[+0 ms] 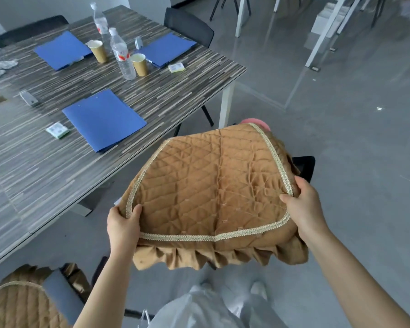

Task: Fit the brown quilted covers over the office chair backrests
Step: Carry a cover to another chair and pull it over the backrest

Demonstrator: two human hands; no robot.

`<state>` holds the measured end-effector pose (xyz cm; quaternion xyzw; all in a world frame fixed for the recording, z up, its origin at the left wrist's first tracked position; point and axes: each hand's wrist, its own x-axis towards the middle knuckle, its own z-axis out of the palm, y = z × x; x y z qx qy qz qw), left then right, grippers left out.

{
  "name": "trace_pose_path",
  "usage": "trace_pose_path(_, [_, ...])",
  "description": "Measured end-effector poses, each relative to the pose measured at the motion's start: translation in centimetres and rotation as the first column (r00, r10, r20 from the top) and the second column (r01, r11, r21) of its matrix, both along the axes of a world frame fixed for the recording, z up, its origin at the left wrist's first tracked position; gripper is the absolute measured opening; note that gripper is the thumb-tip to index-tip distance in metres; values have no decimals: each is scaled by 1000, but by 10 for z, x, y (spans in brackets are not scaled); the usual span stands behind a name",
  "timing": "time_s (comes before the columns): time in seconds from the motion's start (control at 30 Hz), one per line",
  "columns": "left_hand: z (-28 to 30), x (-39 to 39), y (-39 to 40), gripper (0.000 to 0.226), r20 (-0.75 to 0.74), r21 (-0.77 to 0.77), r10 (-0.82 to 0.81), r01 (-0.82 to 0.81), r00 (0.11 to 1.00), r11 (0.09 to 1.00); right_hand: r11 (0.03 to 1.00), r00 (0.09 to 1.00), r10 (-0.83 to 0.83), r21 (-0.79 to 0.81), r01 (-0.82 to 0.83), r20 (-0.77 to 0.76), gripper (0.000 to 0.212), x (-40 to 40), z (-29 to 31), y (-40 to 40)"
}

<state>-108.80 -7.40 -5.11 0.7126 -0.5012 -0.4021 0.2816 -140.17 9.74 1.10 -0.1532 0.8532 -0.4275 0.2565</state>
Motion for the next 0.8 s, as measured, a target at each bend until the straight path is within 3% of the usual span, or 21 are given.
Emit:
trace_pose_path(0.27, [-23, -79, -23, 48, 103, 32, 108, -111, 989, 993, 983, 984, 180, 35, -180, 9, 45, -103, -16, -73])
trace_pose_path(0.4, [-35, -110, -9, 52, 167, 133, 168, -191, 972, 973, 940, 939, 341, 50, -339, -51, 38, -151, -12, -103])
trace_pose_path(0.67, [-54, -186, 62, 42, 220, 345, 281, -344, 934, 873, 744, 725, 665, 78, -664, -180, 52, -229, 19, -174])
trace_pose_path(0.8, [-56, -208, 86, 15, 103, 467, 261, -278, 960, 839, 637, 615, 760, 53, -769, -210, 50, -227, 44, -205])
